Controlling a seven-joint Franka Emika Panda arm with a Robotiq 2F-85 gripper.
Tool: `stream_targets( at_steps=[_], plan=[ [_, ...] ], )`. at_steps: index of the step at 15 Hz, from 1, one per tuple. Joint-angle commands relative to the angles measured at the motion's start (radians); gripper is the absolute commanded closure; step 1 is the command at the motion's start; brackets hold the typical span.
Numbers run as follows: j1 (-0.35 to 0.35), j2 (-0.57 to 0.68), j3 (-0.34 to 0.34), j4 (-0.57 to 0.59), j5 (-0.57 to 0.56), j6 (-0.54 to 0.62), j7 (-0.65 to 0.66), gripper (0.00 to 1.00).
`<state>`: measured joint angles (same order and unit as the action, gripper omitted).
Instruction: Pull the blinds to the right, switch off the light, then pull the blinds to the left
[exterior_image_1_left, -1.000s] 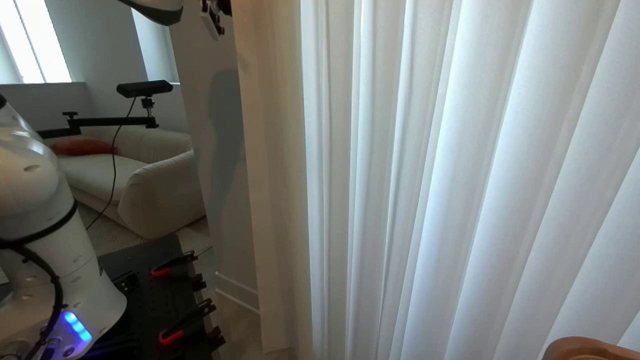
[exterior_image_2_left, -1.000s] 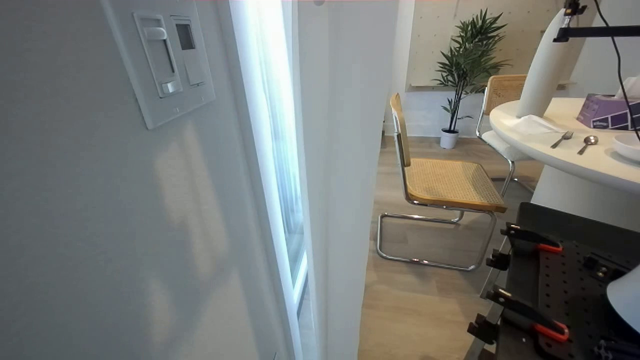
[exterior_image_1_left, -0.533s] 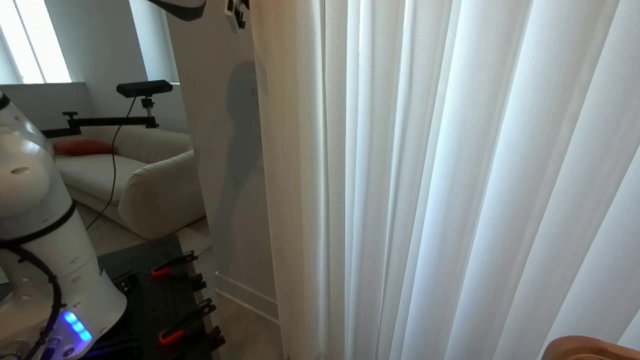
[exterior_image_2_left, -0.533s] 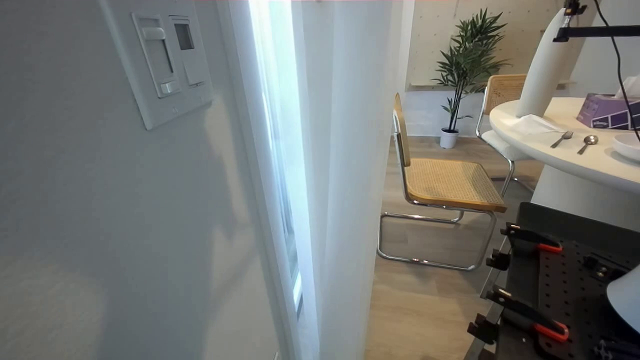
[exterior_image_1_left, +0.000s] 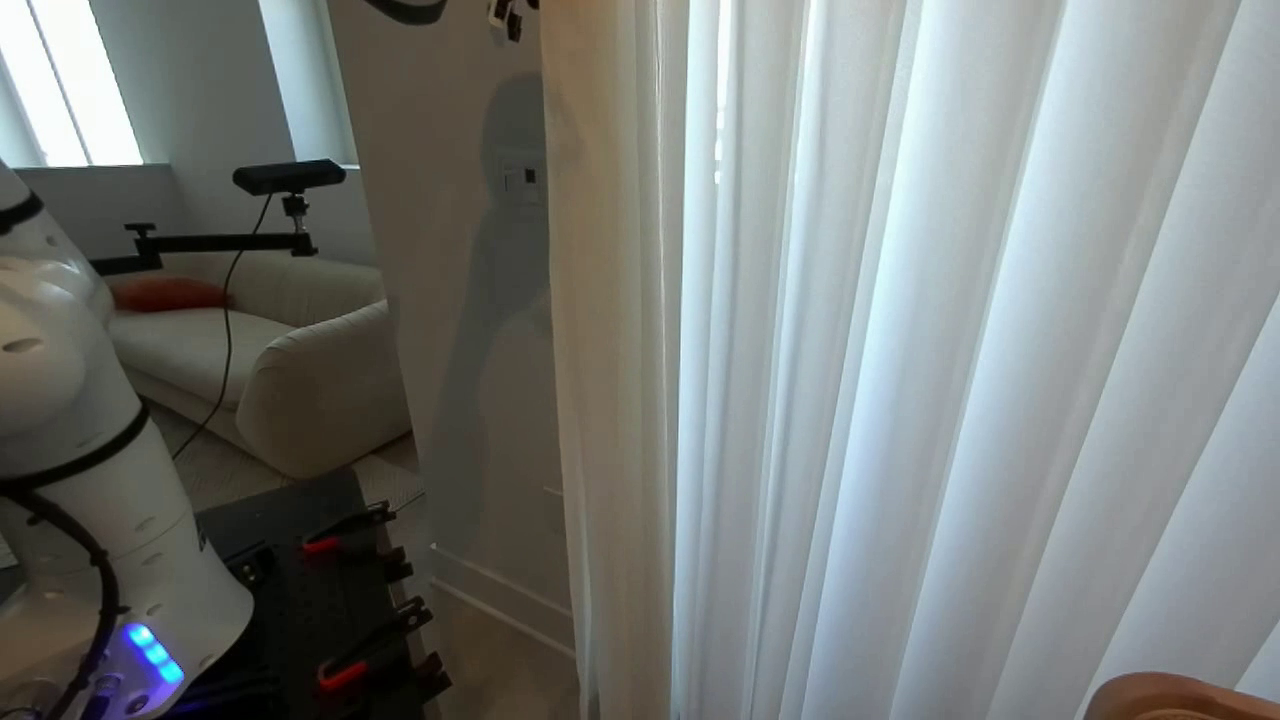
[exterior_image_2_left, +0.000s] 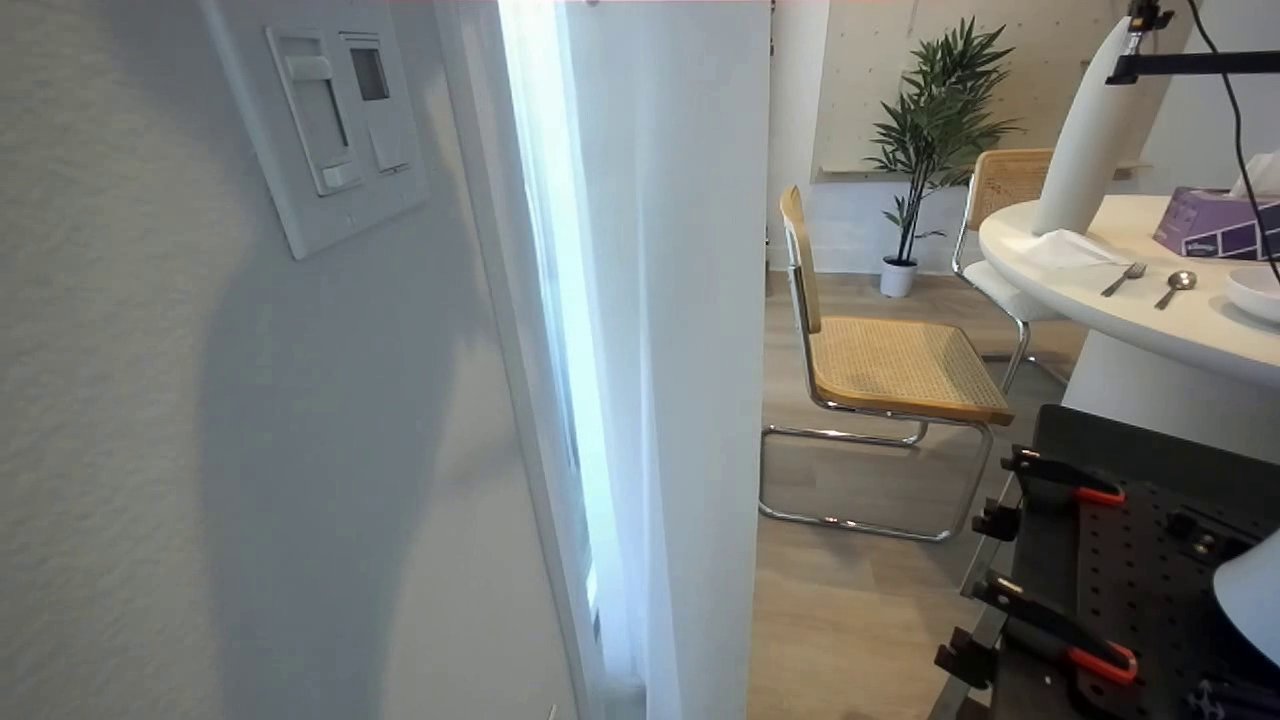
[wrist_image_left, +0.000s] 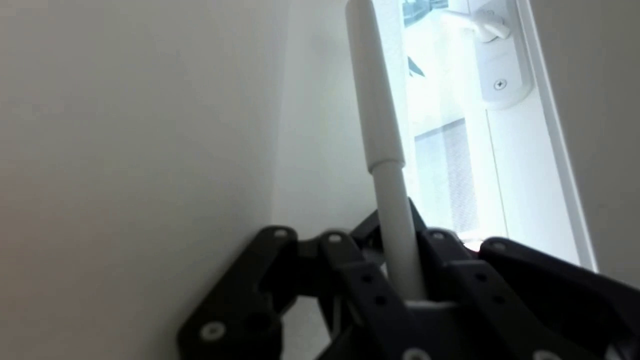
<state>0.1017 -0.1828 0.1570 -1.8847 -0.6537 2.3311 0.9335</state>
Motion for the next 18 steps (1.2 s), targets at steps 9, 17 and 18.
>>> stream_targets(
  at_steps=[9, 17, 18],
  plan=[
    [-0.093, 0.215, -0.120, 0.307, 0.226, -0.031, -0.322, 0.98],
    [-0.160, 0.317, -0.222, 0.475, 0.456, -0.109, -0.635, 0.98],
    [-0.170, 0.329, -0.233, 0.494, 0.474, -0.124, -0.664, 0.98]
  ],
)
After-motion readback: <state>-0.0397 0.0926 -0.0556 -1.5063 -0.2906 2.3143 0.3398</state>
